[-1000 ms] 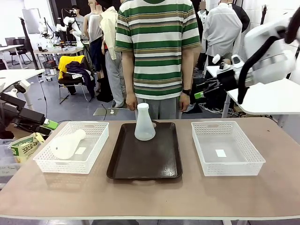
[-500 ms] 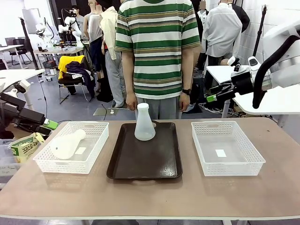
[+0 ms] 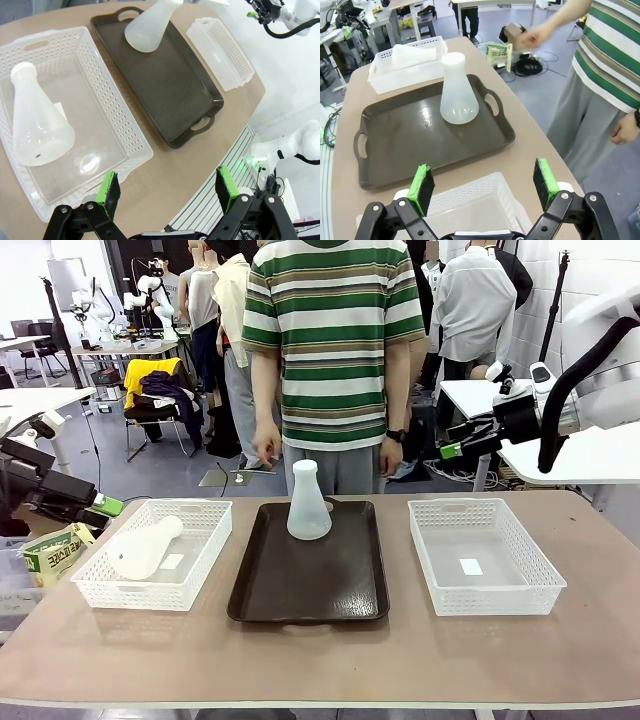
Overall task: Prepare the laboratory tools.
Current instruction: Pick up the Big flask that the person points to.
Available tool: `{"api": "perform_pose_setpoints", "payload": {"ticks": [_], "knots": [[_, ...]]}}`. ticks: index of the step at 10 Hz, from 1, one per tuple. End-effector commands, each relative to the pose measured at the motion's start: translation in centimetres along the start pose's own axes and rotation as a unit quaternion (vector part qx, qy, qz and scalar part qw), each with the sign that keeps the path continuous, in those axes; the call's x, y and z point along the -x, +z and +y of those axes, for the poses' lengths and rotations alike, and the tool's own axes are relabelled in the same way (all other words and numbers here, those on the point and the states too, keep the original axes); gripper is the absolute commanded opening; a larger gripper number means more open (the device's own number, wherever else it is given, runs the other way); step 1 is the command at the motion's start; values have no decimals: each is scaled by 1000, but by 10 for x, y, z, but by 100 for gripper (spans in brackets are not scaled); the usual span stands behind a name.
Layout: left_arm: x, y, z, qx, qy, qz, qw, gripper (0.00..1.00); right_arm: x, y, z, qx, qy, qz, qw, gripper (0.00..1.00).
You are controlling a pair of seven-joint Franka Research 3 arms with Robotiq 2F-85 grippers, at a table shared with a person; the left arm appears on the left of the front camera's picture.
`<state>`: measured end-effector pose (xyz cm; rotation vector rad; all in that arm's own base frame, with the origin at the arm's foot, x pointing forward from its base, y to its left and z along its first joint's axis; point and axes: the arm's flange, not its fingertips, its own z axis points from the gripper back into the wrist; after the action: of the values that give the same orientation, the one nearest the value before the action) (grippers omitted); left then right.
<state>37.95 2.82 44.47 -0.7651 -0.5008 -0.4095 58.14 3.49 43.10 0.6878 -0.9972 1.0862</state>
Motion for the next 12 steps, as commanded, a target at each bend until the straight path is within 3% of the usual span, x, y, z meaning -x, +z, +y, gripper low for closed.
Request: {"api": "perform_pose_setpoints", "payload": {"ticks": [1, 12], "knots": [[1, 0, 2, 9, -7, -10, 1000, 100, -3, 1, -2, 1, -5, 7, 1000, 100], [1, 0, 2, 9, -7, -10, 1000, 100, -3, 1, -2, 1, -5, 7, 1000, 100]]}}
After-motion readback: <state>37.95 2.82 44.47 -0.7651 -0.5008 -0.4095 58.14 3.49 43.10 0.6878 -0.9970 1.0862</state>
